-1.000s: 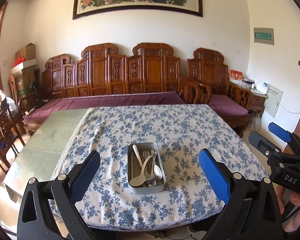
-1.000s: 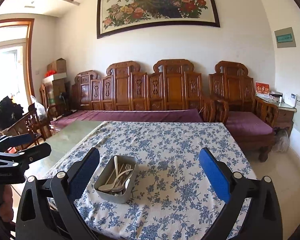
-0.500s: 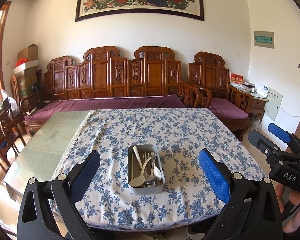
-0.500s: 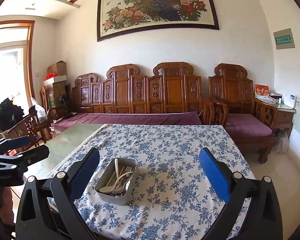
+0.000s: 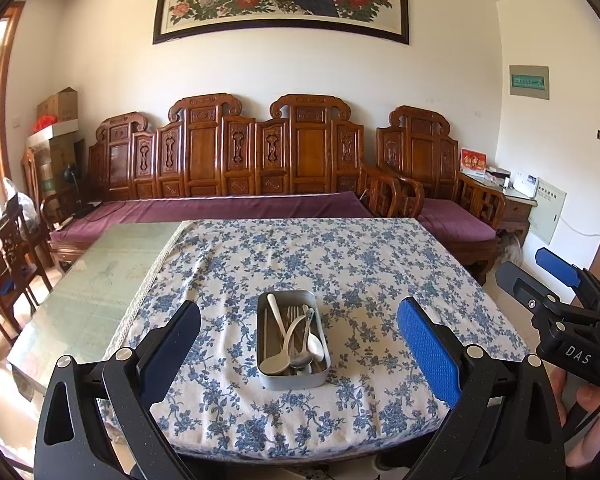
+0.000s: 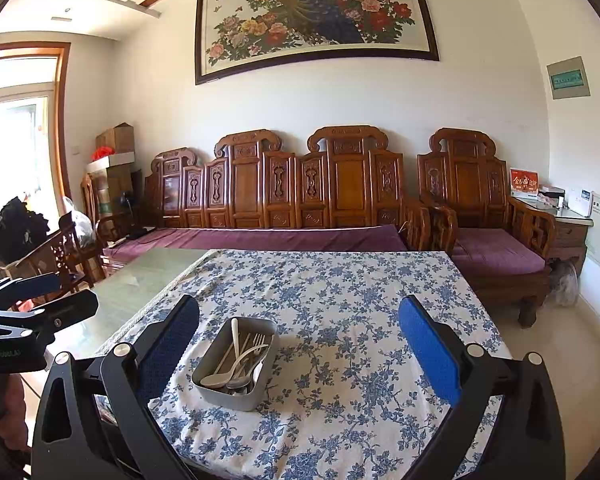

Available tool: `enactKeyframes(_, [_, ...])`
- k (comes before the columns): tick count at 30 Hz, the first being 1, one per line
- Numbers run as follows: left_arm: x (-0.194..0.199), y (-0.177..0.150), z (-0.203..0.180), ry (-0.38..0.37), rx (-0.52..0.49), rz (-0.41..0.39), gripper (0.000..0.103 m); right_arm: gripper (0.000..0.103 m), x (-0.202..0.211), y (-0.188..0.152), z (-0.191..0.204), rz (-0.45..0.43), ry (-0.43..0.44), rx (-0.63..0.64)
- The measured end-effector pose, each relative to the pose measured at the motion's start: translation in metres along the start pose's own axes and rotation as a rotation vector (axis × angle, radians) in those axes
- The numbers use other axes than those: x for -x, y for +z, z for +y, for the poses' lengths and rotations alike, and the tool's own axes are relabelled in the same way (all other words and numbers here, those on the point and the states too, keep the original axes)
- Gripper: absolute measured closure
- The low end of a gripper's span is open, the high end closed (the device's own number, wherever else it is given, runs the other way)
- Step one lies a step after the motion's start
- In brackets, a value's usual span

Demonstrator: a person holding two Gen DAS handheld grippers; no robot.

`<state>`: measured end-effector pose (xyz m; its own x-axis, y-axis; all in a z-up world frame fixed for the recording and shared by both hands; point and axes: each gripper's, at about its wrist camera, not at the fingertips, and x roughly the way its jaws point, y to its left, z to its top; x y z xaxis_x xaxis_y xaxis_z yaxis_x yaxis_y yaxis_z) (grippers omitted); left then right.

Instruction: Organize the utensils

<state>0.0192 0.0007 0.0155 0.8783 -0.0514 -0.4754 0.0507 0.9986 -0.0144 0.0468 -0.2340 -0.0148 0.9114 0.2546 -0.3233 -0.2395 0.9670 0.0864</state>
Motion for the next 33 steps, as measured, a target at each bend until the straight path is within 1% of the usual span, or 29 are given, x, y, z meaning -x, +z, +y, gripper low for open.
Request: enactKeyframes(33, [0.015, 0.003, -0.004, -0.011, -0.011, -0.029, 0.008, 0.003, 0.002, 0.002, 0.000, -0.004, 0.001, -0.005])
